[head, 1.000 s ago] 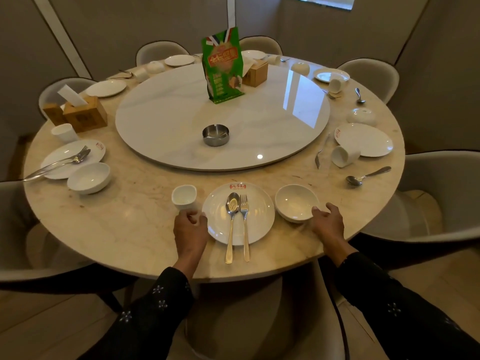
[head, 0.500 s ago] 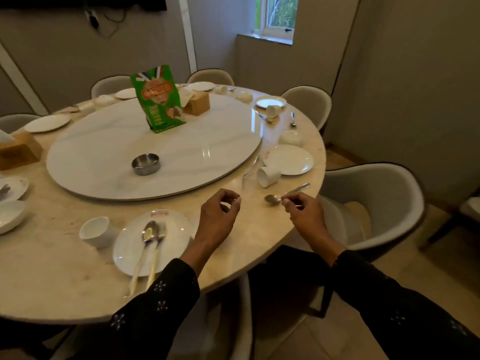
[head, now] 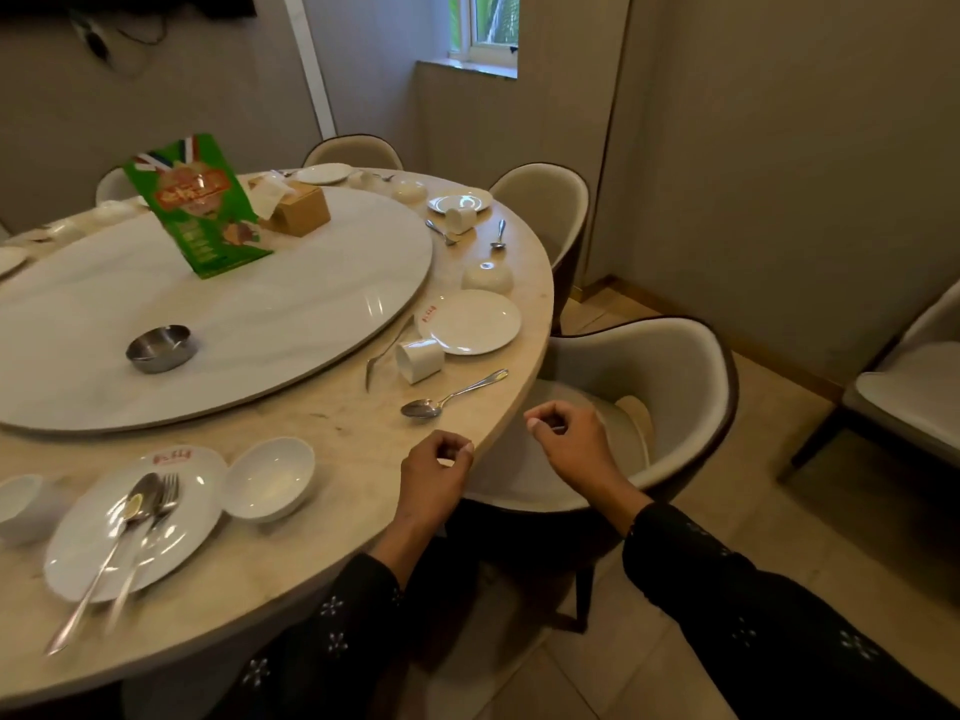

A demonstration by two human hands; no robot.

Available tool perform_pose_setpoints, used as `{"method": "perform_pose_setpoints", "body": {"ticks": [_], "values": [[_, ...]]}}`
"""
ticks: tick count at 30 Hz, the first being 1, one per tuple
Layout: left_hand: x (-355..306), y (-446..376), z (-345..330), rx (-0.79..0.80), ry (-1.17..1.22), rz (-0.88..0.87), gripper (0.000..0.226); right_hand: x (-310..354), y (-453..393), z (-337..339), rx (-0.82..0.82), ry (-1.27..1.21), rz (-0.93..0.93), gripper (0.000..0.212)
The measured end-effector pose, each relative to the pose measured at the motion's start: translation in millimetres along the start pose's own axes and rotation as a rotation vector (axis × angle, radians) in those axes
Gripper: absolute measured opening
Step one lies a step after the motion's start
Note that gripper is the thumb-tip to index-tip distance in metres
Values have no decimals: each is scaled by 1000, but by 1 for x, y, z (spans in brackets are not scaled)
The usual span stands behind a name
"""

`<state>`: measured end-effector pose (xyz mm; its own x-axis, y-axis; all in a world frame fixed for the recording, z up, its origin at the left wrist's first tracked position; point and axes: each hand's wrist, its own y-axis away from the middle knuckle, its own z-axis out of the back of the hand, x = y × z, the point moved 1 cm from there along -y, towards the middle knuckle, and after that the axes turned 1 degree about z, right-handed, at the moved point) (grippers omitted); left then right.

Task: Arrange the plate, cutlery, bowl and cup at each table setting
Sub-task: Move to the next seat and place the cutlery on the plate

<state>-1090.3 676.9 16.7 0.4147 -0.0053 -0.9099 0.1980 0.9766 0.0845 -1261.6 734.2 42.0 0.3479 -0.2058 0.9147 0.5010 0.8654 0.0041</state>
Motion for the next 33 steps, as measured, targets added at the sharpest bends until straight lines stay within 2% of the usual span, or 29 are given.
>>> {"method": "perform_pose_setpoints", "body": {"ticks": [6, 14, 19, 27, 33], "values": [[3, -26, -36, -76, 55, 157, 9, -15, -44, -1, 88, -5, -36, 10], [8, -91, -68, -312, 407, 527, 29, -14, -141, -27, 290, 37, 16, 11], [4, -113, -85, -440, 599, 656, 23, -3, -199, -44, 381, 54, 61, 11], [-5, -134, -100, -676, 628, 755, 20, 12, -251, -81, 595, 57, 199, 9], [-23, -150, -122, -909, 439, 867, 26, 4, -286, -84, 789, 44, 236, 12]]}}
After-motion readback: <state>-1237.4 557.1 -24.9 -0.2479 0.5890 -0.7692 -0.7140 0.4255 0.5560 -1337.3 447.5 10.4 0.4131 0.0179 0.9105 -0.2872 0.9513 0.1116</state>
